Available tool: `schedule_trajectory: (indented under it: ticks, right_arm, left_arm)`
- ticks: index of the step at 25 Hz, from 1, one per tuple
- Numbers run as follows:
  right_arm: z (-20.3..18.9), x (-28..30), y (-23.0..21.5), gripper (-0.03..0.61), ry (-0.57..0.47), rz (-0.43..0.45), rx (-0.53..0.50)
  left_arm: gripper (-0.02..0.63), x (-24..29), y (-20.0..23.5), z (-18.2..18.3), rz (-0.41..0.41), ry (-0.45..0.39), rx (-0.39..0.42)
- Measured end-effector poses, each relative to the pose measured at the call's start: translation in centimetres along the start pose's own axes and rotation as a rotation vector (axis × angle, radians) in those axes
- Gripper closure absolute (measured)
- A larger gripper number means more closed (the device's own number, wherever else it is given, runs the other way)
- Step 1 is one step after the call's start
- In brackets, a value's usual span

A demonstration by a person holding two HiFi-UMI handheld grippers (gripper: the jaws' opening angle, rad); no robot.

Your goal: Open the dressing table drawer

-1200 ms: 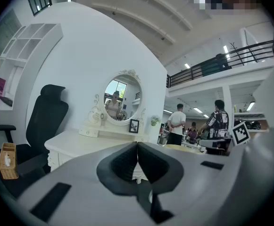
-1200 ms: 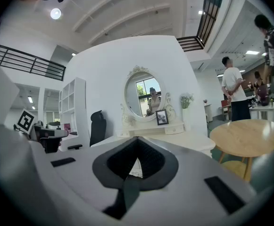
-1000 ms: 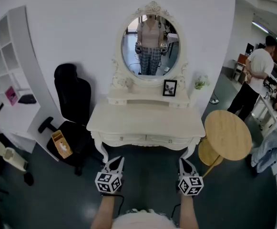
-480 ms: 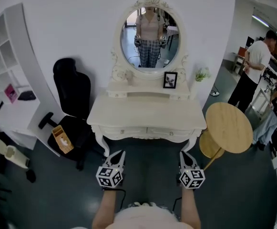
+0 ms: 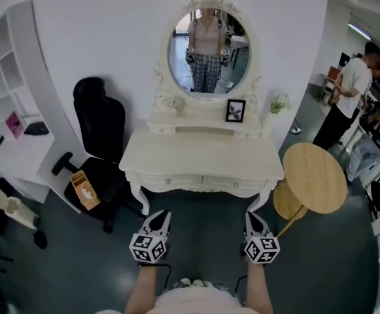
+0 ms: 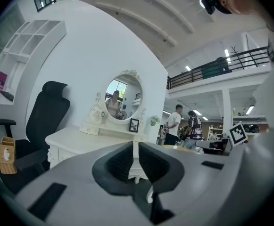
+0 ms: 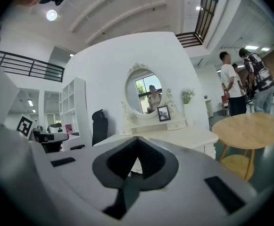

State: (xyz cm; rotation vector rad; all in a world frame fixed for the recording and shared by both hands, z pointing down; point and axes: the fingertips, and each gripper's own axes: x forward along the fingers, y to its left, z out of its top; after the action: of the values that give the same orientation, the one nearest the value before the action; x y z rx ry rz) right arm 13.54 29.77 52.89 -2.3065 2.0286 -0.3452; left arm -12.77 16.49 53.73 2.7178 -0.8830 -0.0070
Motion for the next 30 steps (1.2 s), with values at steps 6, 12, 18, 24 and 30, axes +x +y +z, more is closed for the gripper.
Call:
schedule_trajectory:
  ticks: [6,12,18,24,30]
  right_arm:
    - [-0.1,0.1,0.3,0.563,0.008,-0.006,0.002]
    - [0.2,0.9,1.0,0.563,-0.004,-0.009,0.009]
    - [0.0,1.8,2.2,0.563,-0.027,-0.007,0.023]
    - [-0.1,3.1,2.1,0.563,-0.030,-0.012,0.033]
    - [0.3,6.2,1.6,0.563,-0.034,-0.003,0.032]
  left_arm:
    - [0.360,-0.5,1.2,0.7,-0.005,-0.022,-0.003]
    - [0.272,-0.6,2.2,1.5,-0.012,-0.062,-0.013]
    - [0.265,-0.7,3.3,1.4,-0.019,-0.061,0.011]
    - [0.265,0.0,4.3,2.0,-0.021,-0.059,0.029]
    - [0.267,2.9,5.6,2.1,-0.028,-0.055,0.024]
